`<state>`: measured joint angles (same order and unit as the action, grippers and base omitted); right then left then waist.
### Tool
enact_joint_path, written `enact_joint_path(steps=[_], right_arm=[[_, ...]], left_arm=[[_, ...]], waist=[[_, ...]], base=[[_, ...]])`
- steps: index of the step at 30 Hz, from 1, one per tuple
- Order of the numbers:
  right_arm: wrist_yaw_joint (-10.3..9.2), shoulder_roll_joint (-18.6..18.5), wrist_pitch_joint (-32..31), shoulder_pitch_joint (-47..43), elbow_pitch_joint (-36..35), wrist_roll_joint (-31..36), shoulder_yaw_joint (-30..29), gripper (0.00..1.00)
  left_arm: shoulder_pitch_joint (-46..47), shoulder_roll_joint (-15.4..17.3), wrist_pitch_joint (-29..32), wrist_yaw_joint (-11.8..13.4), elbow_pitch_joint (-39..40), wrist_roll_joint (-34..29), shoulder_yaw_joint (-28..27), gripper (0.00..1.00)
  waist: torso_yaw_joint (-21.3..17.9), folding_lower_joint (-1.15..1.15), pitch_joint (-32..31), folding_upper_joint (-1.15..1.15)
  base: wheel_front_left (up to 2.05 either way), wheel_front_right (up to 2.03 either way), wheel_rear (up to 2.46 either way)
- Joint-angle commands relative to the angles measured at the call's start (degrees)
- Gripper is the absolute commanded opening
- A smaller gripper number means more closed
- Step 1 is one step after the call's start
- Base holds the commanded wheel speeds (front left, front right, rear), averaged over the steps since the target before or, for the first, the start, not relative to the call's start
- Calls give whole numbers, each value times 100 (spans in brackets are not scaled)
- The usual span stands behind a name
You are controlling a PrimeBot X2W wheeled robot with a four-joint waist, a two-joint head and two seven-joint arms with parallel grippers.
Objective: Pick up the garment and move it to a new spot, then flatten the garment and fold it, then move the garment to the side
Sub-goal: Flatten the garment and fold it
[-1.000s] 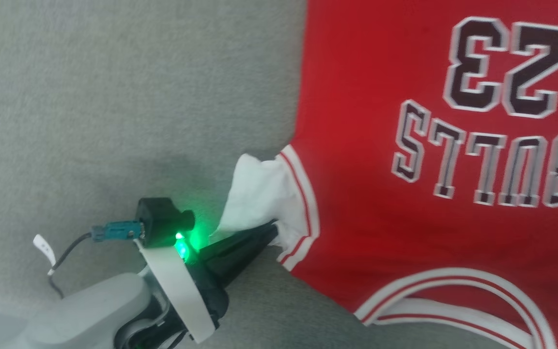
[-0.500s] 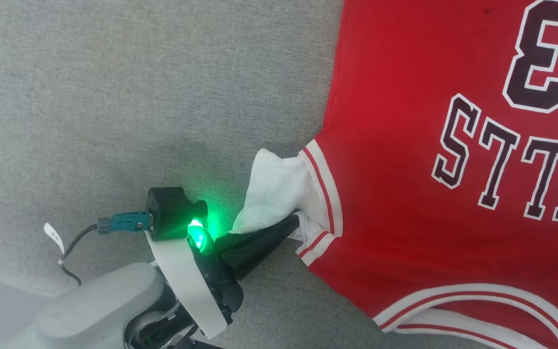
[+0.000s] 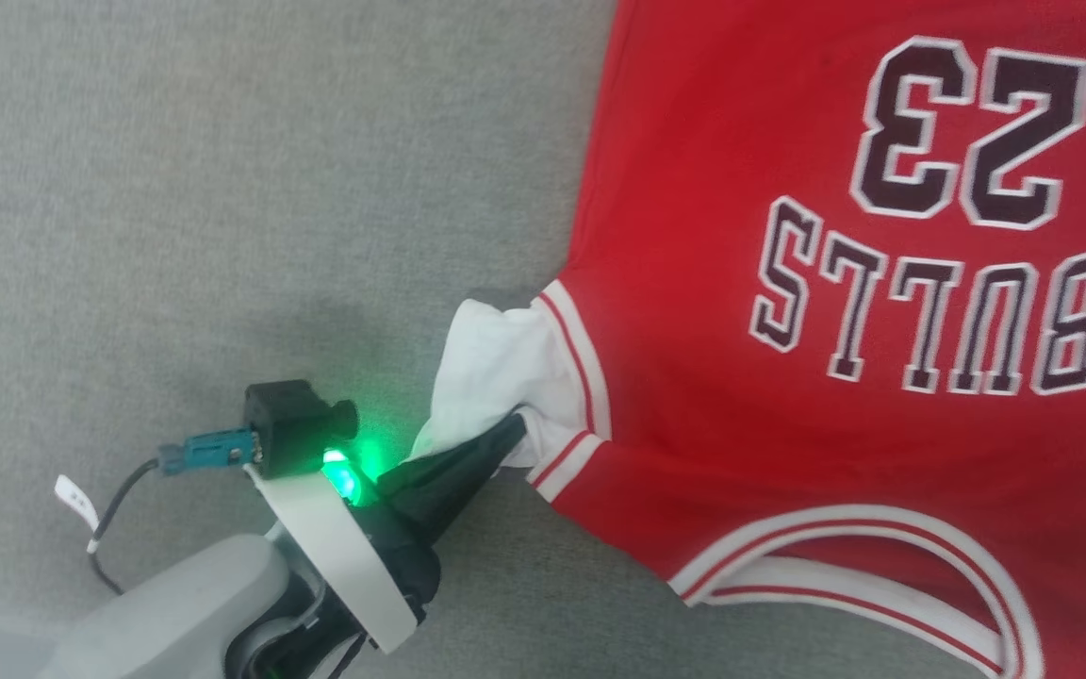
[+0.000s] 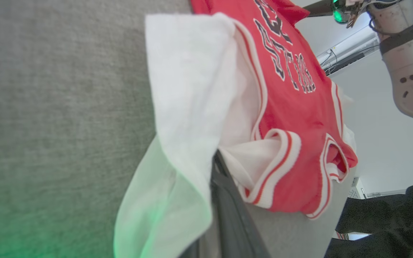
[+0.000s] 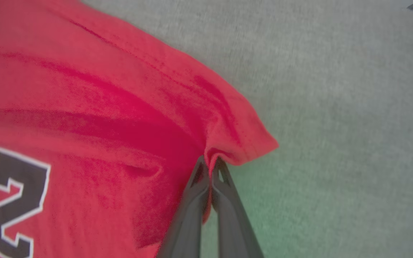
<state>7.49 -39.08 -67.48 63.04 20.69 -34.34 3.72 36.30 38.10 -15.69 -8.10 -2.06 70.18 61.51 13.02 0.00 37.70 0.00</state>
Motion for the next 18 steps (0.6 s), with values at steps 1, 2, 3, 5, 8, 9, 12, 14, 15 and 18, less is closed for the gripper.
enact_joint_path(steps=[1,2,3,5,8,9,12,14,15,18], right_arm=[[0,-134,-19,-417,-257,-290,3,0],[0,-242,-20,-715,-460,-478,-42,0],[0,-338,-14,-1053,-682,-669,-102,0],[0,-558,-59,-2167,-1366,-1178,-318,0],[0,-612,-82,-3383,-2035,-1555,-585,0],[0,-593,-100,-3783,-2264,-1631,-664,0],[0,-423,-140,-4974,-2868,-1762,-832,0],[0,-262,-146,-5677,-3254,-1790,-884,0],[0,-166,-129,-5998,-3424,-1778,-904,0],[0,65,-99,-6698,-3844,-1749,-851,0]], left_arm=[[-122,-87,93,113,-386,45,-133,0],[-202,-60,87,107,-382,23,-215,0],[-279,-39,85,106,-381,-6,-283,0],[-493,32,64,95,-382,-66,-511,0],[-694,68,64,88,-391,-131,-699,0],[-755,72,64,87,-384,-151,-761,0],[-910,87,63,74,-365,-173,-932,0],[-988,66,63,74,-353,-211,-1024,0],[-1036,62,63,74,-347,-220,-1053,0],[-1101,46,63,73,-325,-256,-1146,0]], waist=[[-246,0,-355,0],[-289,0,-437,0],[-328,0,-517,0],[-462,0,-694,0],[-603,0,-836,0],[-648,0,-875,0],[-756,0,-950,0],[-787,0,-995,0],[-798,0,-1018,0],[-827,0,-1042,0]], base=[[0,0,0],[0,0,0],[0,0,0],[0,0,0],[0,0,0],[0,0,0],[0,0,0],[0,0,0],[0,0,0],[0,0,0]])
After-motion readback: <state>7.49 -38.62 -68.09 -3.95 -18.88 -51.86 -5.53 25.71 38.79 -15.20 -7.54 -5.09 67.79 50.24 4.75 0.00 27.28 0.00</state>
